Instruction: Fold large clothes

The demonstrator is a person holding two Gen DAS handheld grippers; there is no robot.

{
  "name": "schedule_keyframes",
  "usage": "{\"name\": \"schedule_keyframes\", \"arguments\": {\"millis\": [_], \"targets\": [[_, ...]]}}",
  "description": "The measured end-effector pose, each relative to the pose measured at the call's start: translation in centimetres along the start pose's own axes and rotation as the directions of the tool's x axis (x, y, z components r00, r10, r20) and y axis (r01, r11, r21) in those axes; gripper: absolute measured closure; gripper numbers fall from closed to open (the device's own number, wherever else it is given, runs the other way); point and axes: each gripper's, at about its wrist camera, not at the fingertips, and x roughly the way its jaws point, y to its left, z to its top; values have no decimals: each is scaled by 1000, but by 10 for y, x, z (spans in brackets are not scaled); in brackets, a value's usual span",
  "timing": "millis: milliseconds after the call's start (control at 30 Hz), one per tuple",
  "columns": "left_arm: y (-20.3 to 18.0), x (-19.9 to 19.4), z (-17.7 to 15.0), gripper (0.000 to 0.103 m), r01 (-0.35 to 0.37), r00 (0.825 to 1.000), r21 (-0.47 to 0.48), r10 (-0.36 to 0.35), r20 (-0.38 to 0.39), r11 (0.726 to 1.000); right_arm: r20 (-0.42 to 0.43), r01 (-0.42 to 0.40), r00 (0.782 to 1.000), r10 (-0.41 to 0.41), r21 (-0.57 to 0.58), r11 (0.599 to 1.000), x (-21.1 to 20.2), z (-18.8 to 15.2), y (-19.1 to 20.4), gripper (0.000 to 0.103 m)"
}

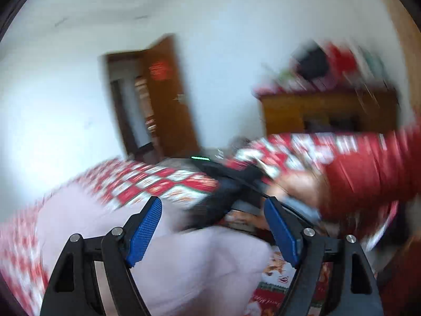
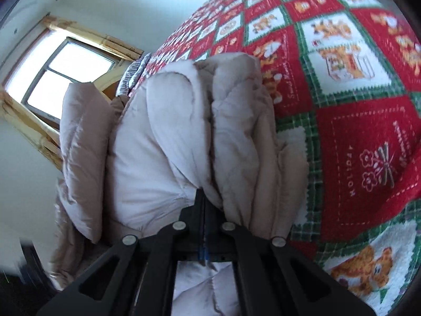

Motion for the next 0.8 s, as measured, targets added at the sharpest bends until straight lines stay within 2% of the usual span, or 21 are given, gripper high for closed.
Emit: {"name": "schedule_keyframes", "arguments": {"millis": [33, 67, 100, 133, 167, 200, 267, 300, 333, 367, 433, 467, 500, 567, 600, 633, 667, 700, 767, 800], "targets": [[27, -15, 0, 23, -45, 999, -88, 47, 17, 995, 22, 35, 999, -34, -33, 999, 2, -5, 5, 103], [55, -31, -3, 21, -106, 993, -172, 113, 30, 979, 42, 64, 997, -62, -55, 996, 3, -9, 9, 103], [91, -45, -10, 19, -211, 974, -271, 225, 19, 939, 55, 82, 995, -78, -66, 994, 4, -12, 11, 103], [117, -51, -16, 19, -298, 950, -325, 311, -14, 897, 68, 102, 993, -97, -72, 992, 3, -14, 15, 103], [145, -55, -25, 19, -378, 921, -374, 384, -61, 847, 75, 115, 991, -110, -75, 991, 2, -14, 16, 103], [173, -55, -37, 19, -427, 899, -424, 424, -106, 799, 85, 138, 988, -131, -85, 987, 1, -15, 22, 103], [209, -45, -60, 19, -466, 879, -500, 443, -173, 729, 90, 185, 980, -175, -112, 976, -3, -15, 35, 103], [223, -34, -72, 19, -470, 878, -534, 432, -205, 702, 90, 196, 979, -185, -125, 973, -9, -13, 44, 96], [227, -18, -79, 19, -470, 879, -552, 420, -225, 688, 100, 196, 978, -183, -137, 971, -16, -10, 54, 92], [232, -9, -89, 19, -475, 878, -566, 407, -252, 674, 118, 186, 978, -169, -151, 971, -23, -7, 62, 81], [233, 8, -101, 19, -455, 890, -589, 370, -267, 668, 175, 150, 978, -116, -199, 968, -41, 0, 86, 55], [229, 13, -102, 19, -442, 896, -594, 362, -258, 672, 193, 141, 976, -100, -214, 966, -44, 4, 94, 33], [223, 9, -101, 19, -430, 901, -595, 358, -243, 679, 211, 117, 975, -65, -245, 962, -47, 9, 108, 22], [216, 14, -93, 19, -410, 910, -587, 354, -215, 698, 192, 79, 981, -21, -297, 952, -33, 22, 129, 22], [211, 18, -86, 19, -401, 914, -574, 349, -206, 714, 176, 92, 984, -37, -315, 945, -19, 28, 137, 22], [211, 19, -82, 19, -396, 917, -563, 346, -199, 726, 149, 141, 984, -95, -341, 929, -1, 33, 145, 22], [208, 22, -77, 19, -392, 919, -550, 344, -194, 737, 123, 168, 984, -132, -363, 917, 15, 34, 149, 23], [204, 24, -71, 19, -387, 921, -539, 338, -192, 748, 95, 158, 987, -132, -373, 914, 25, 34, 149, 40], [200, 28, -65, 19, -375, 927, -507, 323, -192, 776, 75, 105, 994, -83, -379, 919, 28, 27, 147, 83], [195, 32, -59, 19, -361, 933, -489, 310, -184, 794, 108, 120, 991, -84, -389, 914, 20, 24, 145, 87]]}}
